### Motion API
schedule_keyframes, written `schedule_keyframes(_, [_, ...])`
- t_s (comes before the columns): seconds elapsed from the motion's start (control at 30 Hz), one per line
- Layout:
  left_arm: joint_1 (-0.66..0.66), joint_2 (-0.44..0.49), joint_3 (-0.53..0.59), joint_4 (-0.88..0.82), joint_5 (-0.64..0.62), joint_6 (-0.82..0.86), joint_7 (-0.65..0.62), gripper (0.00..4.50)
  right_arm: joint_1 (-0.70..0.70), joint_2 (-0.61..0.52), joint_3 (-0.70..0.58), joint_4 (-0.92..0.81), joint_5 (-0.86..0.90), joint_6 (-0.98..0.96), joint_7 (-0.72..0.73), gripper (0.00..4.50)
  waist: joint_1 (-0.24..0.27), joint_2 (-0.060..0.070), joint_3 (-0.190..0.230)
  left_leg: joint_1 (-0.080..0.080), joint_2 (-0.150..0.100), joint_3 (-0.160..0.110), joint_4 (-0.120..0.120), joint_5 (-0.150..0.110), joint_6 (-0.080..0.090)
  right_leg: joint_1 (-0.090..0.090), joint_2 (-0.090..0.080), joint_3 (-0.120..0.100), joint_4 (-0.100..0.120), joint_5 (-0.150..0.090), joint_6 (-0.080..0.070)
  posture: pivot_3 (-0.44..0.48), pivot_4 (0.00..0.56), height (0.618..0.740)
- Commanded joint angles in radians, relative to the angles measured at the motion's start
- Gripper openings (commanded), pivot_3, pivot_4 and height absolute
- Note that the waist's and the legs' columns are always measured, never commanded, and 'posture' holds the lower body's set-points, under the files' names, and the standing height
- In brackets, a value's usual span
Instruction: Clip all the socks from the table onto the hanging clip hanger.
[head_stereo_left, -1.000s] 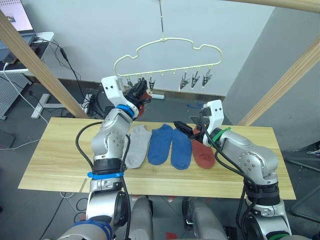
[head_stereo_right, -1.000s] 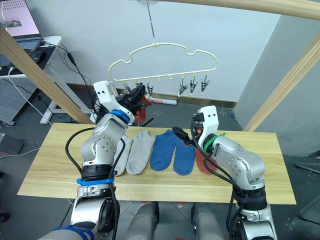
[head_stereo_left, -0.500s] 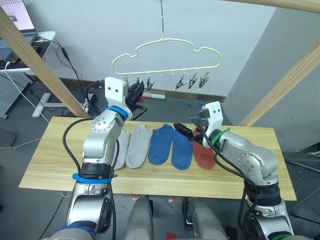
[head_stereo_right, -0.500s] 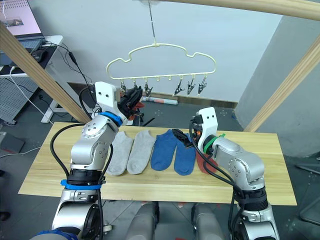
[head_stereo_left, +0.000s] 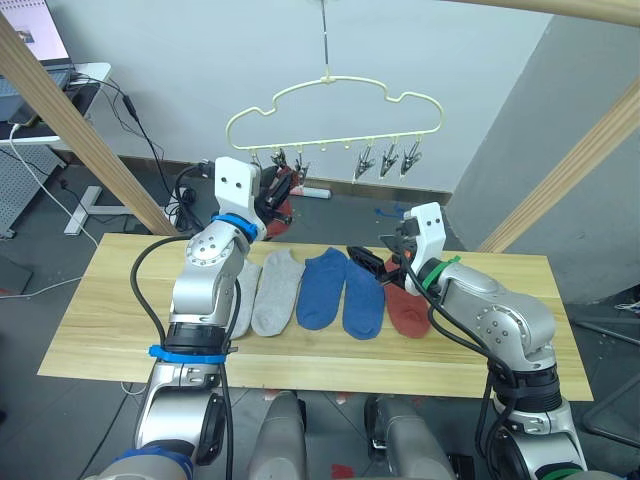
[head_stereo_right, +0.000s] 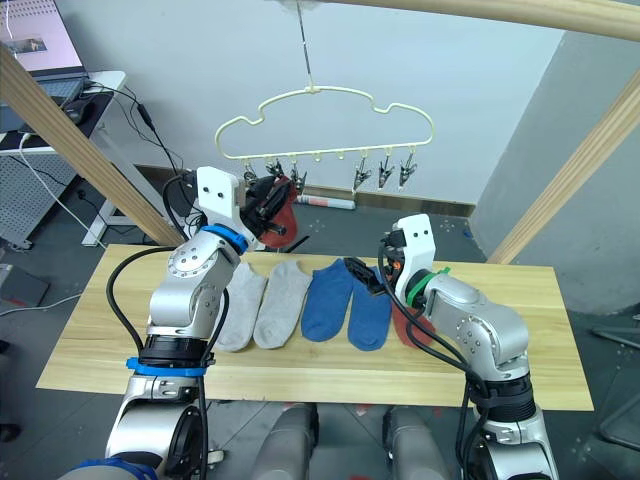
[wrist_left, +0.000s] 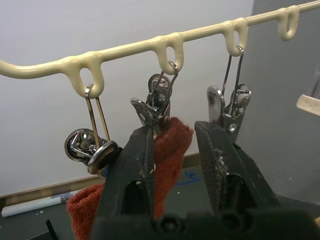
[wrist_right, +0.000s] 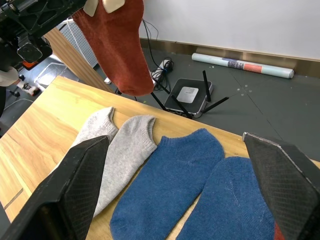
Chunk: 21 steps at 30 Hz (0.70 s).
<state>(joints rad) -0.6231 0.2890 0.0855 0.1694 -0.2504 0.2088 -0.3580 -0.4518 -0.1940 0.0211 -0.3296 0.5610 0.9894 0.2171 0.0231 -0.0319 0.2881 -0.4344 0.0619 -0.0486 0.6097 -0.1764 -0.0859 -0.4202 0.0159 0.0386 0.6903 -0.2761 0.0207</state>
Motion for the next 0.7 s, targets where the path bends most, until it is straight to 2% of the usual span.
schedule_keyframes(0.03, [-0.032, 0.000, 0.012, -0.009, 0.016, -0.036, 0.012, 1.45, -0.004, 0.000, -0.016, -0.056, 0.010, -0.009, 0.005, 4.50, 0.000, 0.000, 0.000, 0.000, 0.000, 0.000, 0.000, 0.000, 0.000, 0.000, 0.000, 0.000, 0.000, 0.000, 0.000, 0.132, 0.263, 0.740])
schedule_keyframes(0.7, [-0.064, 0.002, -0.013, 0.061, 0.076, -0.115, 0.009, 1.45, -0.003, 0.004, -0.017, -0.061, 0.014, -0.004, 0.001, 4.50, 0.000, 0.000, 0.000, 0.000, 0.000, 0.000, 0.000, 0.000, 0.000, 0.000, 0.000, 0.000, 0.000, 0.000, 0.000, 0.126, 0.264, 0.740])
